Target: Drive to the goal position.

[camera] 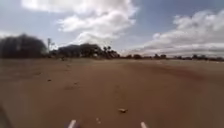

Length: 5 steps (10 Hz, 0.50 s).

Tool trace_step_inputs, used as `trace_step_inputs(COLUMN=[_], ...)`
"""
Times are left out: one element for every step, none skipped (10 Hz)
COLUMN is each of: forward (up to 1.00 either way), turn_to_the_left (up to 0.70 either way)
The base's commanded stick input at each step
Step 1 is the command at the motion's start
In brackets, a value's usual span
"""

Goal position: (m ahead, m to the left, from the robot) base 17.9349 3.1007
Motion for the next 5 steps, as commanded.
trace_step_inputs(forward=[0.7, 0.7, 0.7, 0.7, 0.7], turn_to_the_left=[0.0, 0.0, 0.0, 0.0, 0.0])
